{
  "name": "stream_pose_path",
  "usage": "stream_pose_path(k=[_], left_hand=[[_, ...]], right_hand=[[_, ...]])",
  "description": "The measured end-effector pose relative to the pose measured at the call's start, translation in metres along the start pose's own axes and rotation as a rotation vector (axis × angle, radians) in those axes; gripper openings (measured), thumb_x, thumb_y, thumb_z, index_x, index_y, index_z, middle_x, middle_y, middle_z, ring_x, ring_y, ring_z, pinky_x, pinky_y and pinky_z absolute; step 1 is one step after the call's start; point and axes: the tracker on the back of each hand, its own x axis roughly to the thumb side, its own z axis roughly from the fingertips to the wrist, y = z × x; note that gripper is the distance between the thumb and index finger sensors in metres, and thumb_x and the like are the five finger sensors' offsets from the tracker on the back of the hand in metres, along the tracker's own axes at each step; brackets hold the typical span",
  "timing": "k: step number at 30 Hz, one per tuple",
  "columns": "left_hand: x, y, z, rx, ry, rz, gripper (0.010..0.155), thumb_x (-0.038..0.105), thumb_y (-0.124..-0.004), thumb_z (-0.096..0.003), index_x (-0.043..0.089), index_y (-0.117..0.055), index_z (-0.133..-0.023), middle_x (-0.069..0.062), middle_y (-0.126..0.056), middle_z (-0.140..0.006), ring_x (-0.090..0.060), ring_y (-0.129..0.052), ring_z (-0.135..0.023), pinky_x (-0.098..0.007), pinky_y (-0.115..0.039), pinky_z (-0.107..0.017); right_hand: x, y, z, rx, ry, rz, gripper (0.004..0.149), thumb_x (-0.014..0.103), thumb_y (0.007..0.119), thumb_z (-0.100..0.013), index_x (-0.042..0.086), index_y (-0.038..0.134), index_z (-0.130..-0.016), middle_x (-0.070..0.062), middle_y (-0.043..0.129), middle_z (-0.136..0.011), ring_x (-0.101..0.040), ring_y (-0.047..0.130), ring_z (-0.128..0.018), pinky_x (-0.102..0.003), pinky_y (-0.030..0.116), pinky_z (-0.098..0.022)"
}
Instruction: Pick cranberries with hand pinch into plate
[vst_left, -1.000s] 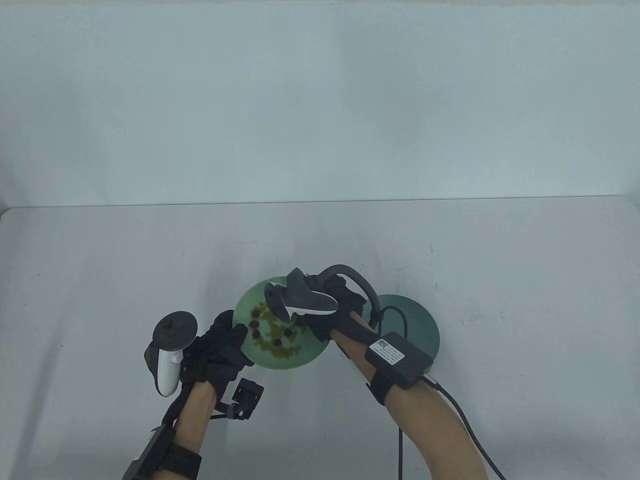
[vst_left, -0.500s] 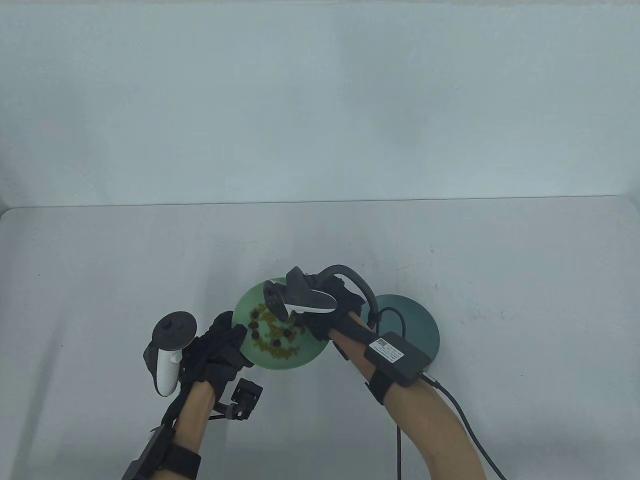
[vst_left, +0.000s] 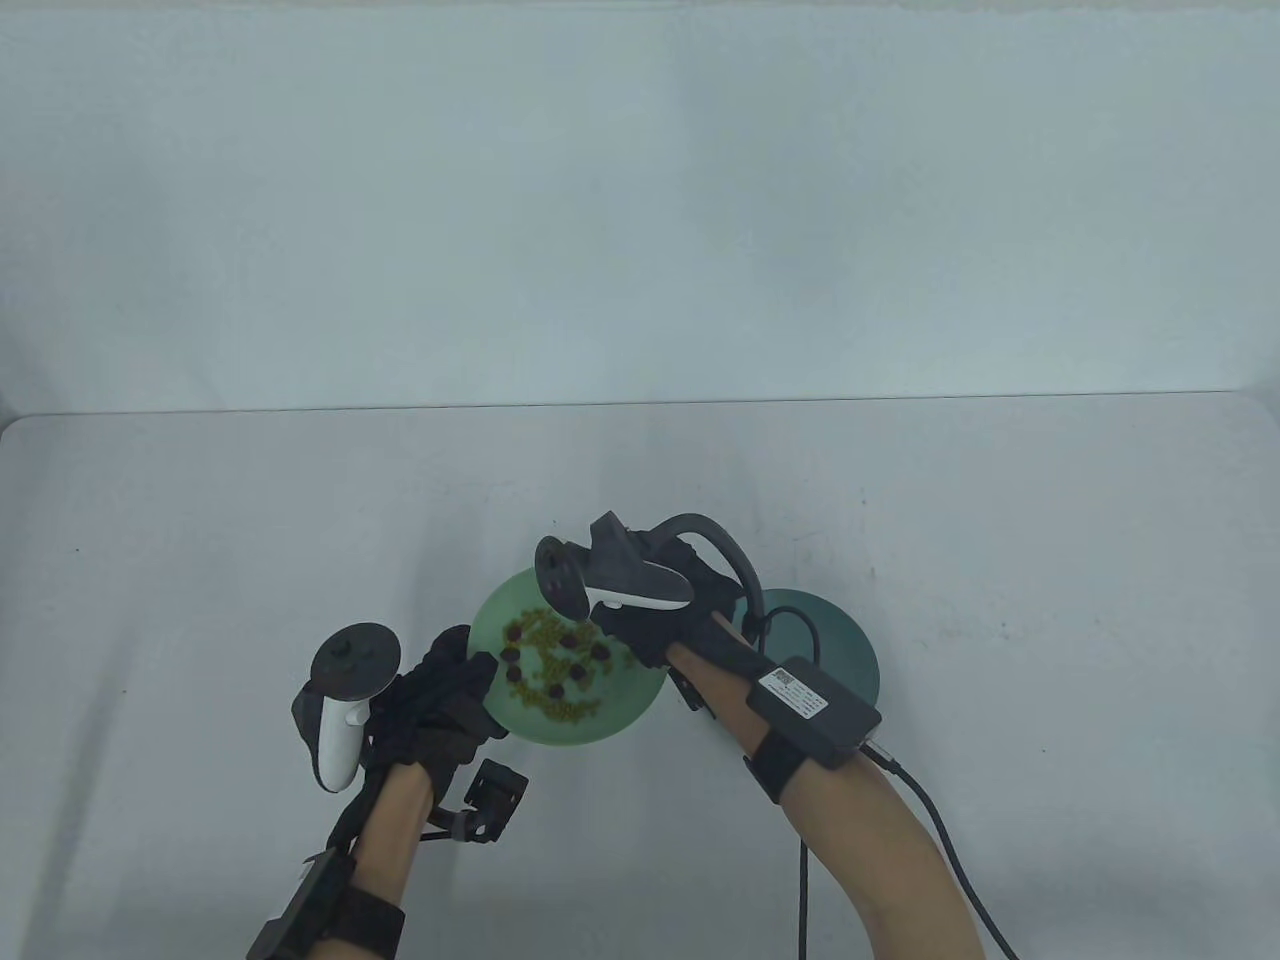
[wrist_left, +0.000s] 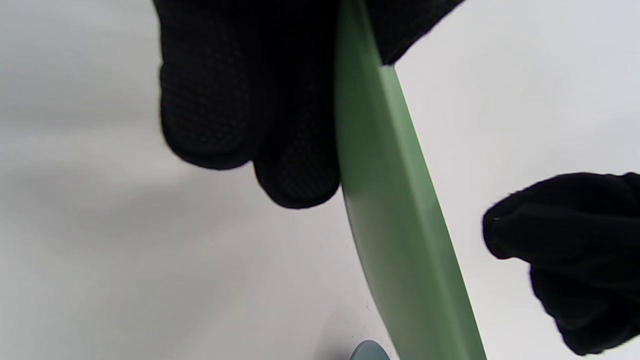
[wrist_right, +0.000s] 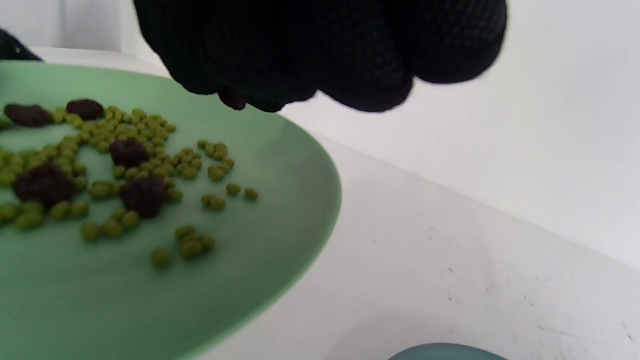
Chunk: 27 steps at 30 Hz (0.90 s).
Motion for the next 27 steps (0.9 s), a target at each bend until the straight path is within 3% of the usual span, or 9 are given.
stream_pose_path(k=[6, 11, 18, 27], left_hand=[[0.0, 0.0, 0.0, 0.005, 0.003, -0.002, 0.058, 0.022, -0.067, -0.0586, -0.003, -0.047, -0.107, -0.016, -0.082, -0.084, -0.019, -0.11, -0.053, -0.035, -0.095, -0.045], [-0.001, 0.001, 0.0, 0.01, 0.004, -0.006, 0.058, 0.022, -0.067, -0.0587, -0.002, -0.047, -0.107, -0.016, -0.082, -0.084, -0.019, -0.11, -0.053, -0.035, -0.095, -0.045], [0.0, 0.001, 0.0, 0.011, -0.002, -0.001, 0.058, 0.022, -0.067, -0.0587, -0.002, -0.047, -0.107, -0.016, -0.082, -0.084, -0.019, -0.11, -0.053, -0.035, -0.095, -0.045], [0.0, 0.002, 0.0, 0.013, -0.007, -0.001, 0.058, 0.023, -0.067, -0.0587, -0.002, -0.047, -0.107, -0.016, -0.082, -0.084, -0.019, -0.11, -0.052, -0.035, -0.095, -0.045]], right_hand=[[-0.029, -0.009, 0.011, -0.023, 0.056, -0.004, 0.044, 0.046, 0.078, -0.052, 0.016, 0.087, -0.083, 0.011, 0.094, -0.046, -0.006, 0.096, -0.034, -0.031, 0.088, -0.035], [-0.064, 0.005, 0.02, 0.007, 0.138, -0.025, 0.044, 0.046, 0.078, -0.052, 0.016, 0.087, -0.083, 0.011, 0.094, -0.046, -0.006, 0.096, -0.033, -0.031, 0.088, -0.035], [-0.106, 0.053, 0.031, 0.096, 0.244, -0.076, 0.045, 0.046, 0.078, -0.052, 0.016, 0.087, -0.083, 0.011, 0.094, -0.046, -0.006, 0.096, -0.033, -0.031, 0.088, -0.034], [-0.125, 0.116, 0.033, 0.198, 0.325, -0.142, 0.044, 0.046, 0.078, -0.052, 0.016, 0.087, -0.083, 0.01, 0.094, -0.045, -0.006, 0.095, -0.033, -0.031, 0.087, -0.034]])
